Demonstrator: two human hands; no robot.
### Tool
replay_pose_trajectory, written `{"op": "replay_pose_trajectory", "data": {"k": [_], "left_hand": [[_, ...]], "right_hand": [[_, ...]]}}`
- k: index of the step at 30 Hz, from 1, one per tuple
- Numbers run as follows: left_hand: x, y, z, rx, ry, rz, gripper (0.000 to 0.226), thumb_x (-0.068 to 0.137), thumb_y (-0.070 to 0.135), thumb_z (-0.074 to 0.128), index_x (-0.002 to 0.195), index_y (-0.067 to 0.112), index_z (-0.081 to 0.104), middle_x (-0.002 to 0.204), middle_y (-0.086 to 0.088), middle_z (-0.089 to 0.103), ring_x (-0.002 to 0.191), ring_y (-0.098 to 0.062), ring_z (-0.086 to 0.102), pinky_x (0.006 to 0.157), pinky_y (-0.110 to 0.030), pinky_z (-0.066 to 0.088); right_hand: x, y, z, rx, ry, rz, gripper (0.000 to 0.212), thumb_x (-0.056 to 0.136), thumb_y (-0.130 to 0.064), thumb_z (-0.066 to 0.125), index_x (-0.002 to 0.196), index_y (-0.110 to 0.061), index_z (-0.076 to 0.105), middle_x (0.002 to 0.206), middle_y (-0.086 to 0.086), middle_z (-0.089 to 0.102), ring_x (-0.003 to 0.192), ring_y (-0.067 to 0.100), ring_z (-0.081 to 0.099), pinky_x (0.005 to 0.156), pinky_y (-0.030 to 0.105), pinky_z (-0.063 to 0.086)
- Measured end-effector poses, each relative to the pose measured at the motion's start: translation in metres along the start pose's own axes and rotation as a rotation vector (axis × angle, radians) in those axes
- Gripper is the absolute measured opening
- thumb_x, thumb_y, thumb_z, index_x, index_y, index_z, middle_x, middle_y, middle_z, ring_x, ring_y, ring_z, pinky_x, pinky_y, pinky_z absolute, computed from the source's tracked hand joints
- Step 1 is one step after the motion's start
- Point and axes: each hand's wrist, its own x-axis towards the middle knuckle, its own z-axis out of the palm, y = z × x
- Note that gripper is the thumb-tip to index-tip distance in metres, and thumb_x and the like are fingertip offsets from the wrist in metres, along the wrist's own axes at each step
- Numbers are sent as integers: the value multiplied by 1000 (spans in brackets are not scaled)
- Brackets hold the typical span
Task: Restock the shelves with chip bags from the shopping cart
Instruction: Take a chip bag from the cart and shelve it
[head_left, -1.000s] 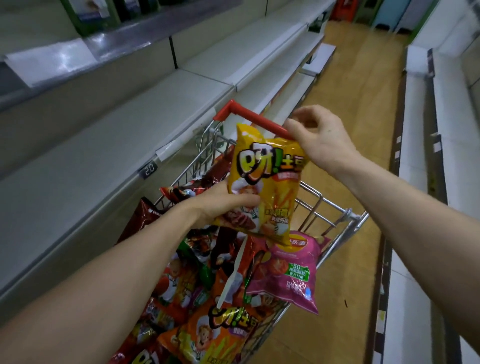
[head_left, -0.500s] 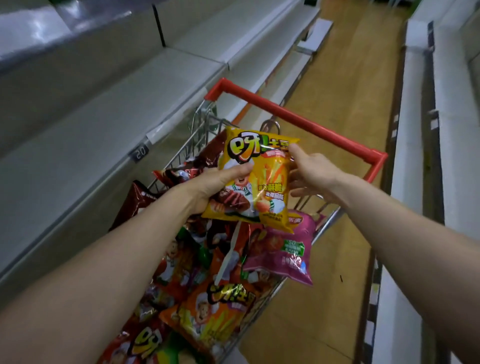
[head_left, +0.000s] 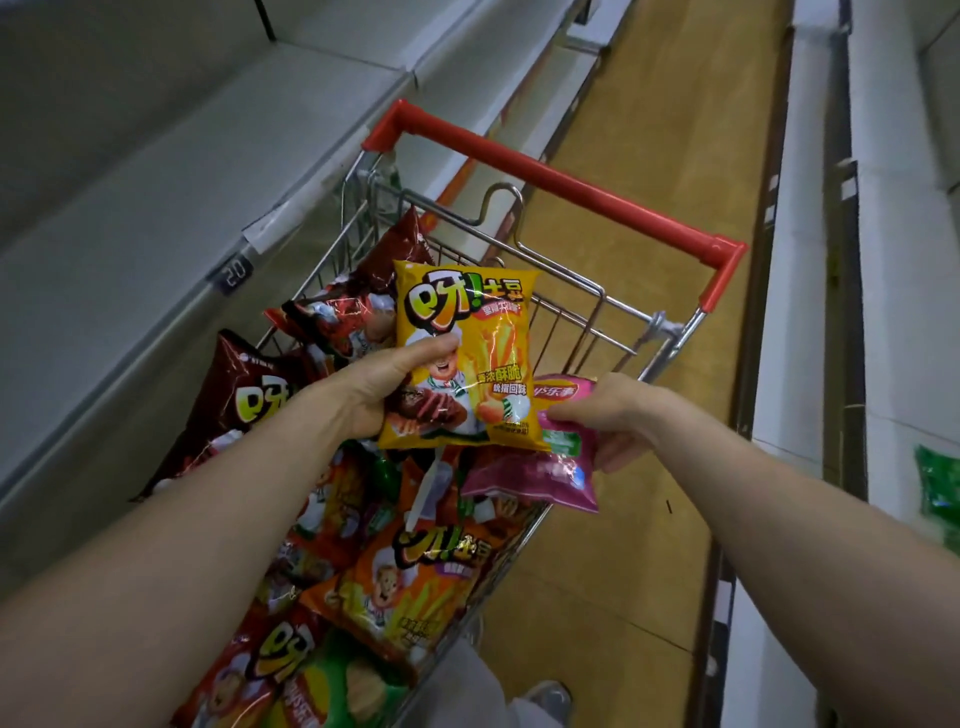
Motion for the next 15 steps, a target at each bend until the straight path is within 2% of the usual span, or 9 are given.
{"op": "replay_pose_trajectory", "data": {"k": [2,3,6,7,9,10,12,13,15], "left_hand": [[0,-3,1,-53,-15,-10,28,83,39,67,100,18,70,94,-8,75,76,-23,73,62,-36,61],[0,-4,1,-70,-17,-18,27,83,39,66,98,18,70,91,-8,75,71,-22,73,57,-33,59],[1,-7,2,-74,-23,-8,39,73,43,69,103,17,70,94,-8,74,70,-22,72,56,-31,58],[2,-8,3,-75,-19,-16,37,75,43,68,101,17,72,94,-8,74,69,-22,71,57,-31,58],[-1,-7,4,-106,-13,-20,26,84,41,64,86,18,78,86,-8,75,65,-22,71,54,-31,59],[0,-8,2,-128,-1,-21,27,87,40,63,85,18,78,87,-9,75,67,-23,71,54,-33,59],[1,-10,-1,-155,8,-18,34,87,41,64,107,15,73,107,-14,72,83,-27,70,69,-41,61],[-1,-10,-1,-159,7,-22,41,83,42,67,112,14,70,114,-15,70,88,-29,69,75,-44,59],[-3,-10,0,-163,-20,-8,45,68,44,77,102,15,74,109,-15,71,85,-28,71,71,-44,61]], "right_hand": [[-1,-1,-1,44,-19,-18,41,87,-43,69,92,-6,52,75,13,66,58,21,66,53,30,57],[-1,-2,0,68,-36,-23,42,86,-44,68,90,-6,52,78,13,65,60,20,65,57,31,57],[0,1,5,148,-76,-47,51,81,-48,72,107,-8,51,93,10,64,77,22,67,64,34,58],[1,1,7,173,-87,-62,55,80,-47,72,113,-9,49,100,9,64,86,25,68,69,37,59],[1,-1,10,254,-107,-108,48,83,-43,71,111,-8,53,107,9,64,92,28,69,79,42,59],[0,-3,11,310,-119,-130,41,85,-39,71,107,-9,55,106,10,66,90,27,69,80,43,59],[-2,-6,15,411,-119,-141,33,87,-33,70,104,-9,56,99,11,67,82,24,69,68,38,61],[-2,-7,17,445,-101,-137,33,87,-31,71,105,-8,56,95,11,68,78,23,69,60,35,60],[-2,-4,21,508,-70,-129,38,85,-27,73,111,-6,55,92,11,68,72,21,67,52,29,55]]}}
